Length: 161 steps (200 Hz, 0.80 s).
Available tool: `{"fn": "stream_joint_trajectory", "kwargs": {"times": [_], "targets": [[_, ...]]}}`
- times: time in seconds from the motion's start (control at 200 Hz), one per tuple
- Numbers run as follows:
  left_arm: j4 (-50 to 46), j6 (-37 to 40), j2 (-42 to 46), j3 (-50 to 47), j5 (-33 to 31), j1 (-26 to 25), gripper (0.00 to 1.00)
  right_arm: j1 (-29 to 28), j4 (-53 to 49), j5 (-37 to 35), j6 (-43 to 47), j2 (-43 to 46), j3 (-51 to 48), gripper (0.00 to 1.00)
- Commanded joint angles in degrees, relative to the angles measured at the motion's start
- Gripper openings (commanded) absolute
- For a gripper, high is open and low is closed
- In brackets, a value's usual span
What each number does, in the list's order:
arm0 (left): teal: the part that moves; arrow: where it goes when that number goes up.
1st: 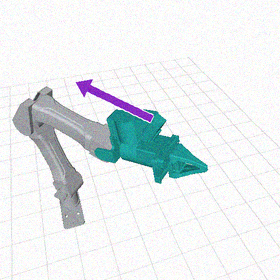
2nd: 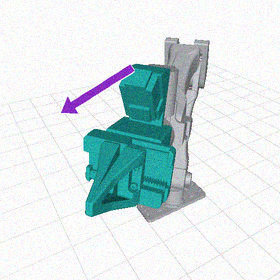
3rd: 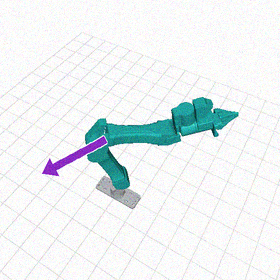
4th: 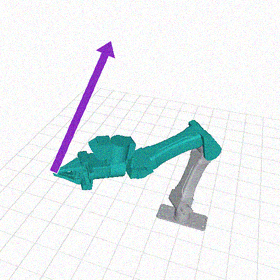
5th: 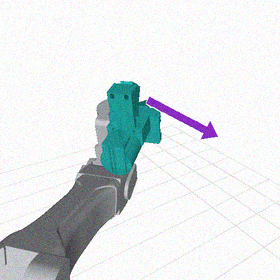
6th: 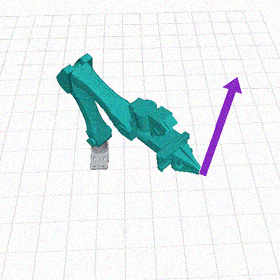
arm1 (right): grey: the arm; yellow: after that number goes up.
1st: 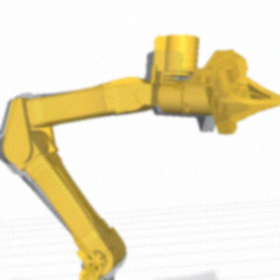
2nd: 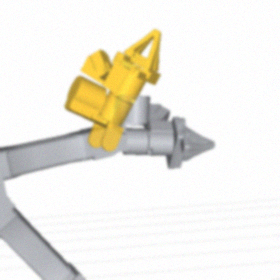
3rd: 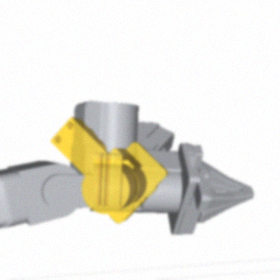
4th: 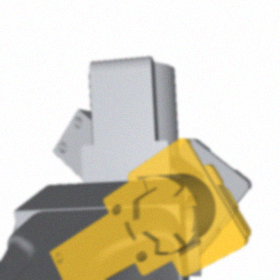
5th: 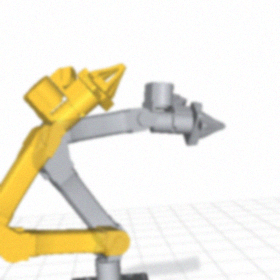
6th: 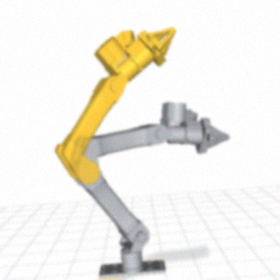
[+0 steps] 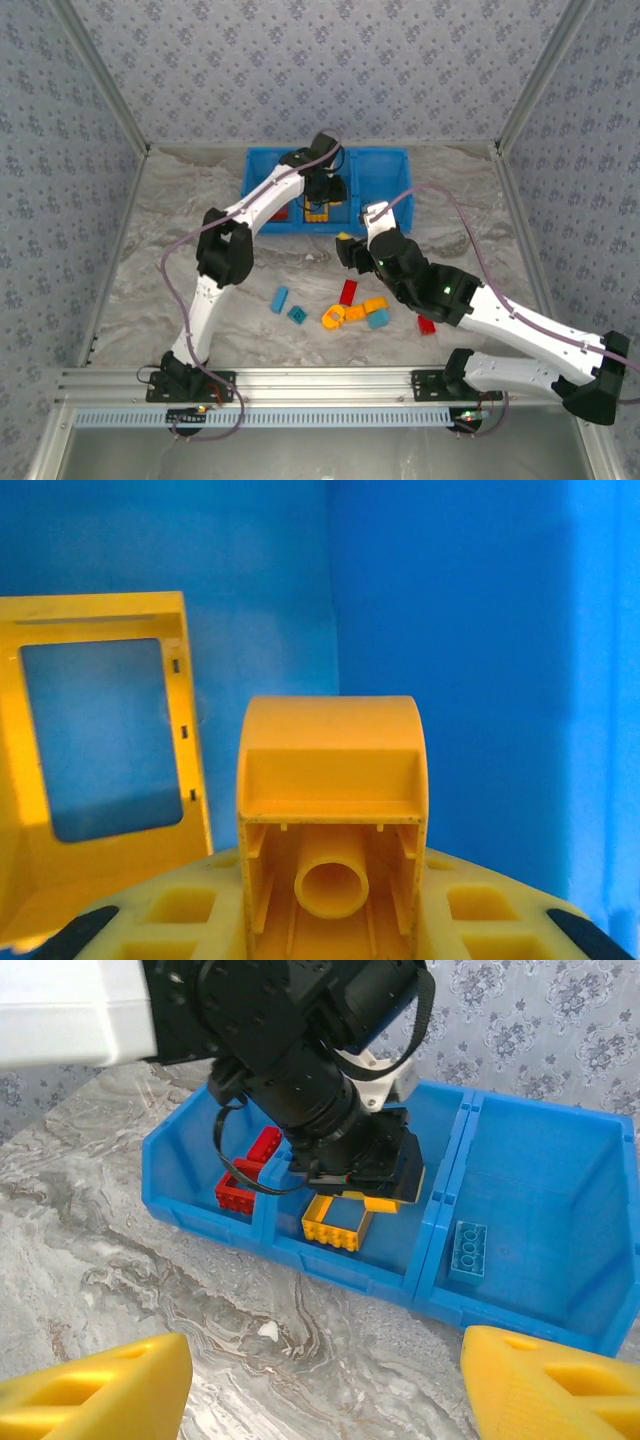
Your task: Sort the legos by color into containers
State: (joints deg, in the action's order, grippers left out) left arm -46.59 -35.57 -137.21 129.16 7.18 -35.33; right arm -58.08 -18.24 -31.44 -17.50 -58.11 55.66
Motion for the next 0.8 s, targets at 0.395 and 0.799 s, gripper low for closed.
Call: {"fn": "stream_joint_trajectory", "kwargs": {"times": [0.395,0.799], "targets": [[-3.4,-0.7,-2.4,2.8,4.1,0.2,0.52,1.4,-2.4,0.6,-2.4,-1.3,1.2,0.74],[-2.3,-2.4,18.9,-9.0,-8.6,-1.8,0.52,1.1,-4.3,3.7,-2.5,-1.7,0.2,0.69]]}}
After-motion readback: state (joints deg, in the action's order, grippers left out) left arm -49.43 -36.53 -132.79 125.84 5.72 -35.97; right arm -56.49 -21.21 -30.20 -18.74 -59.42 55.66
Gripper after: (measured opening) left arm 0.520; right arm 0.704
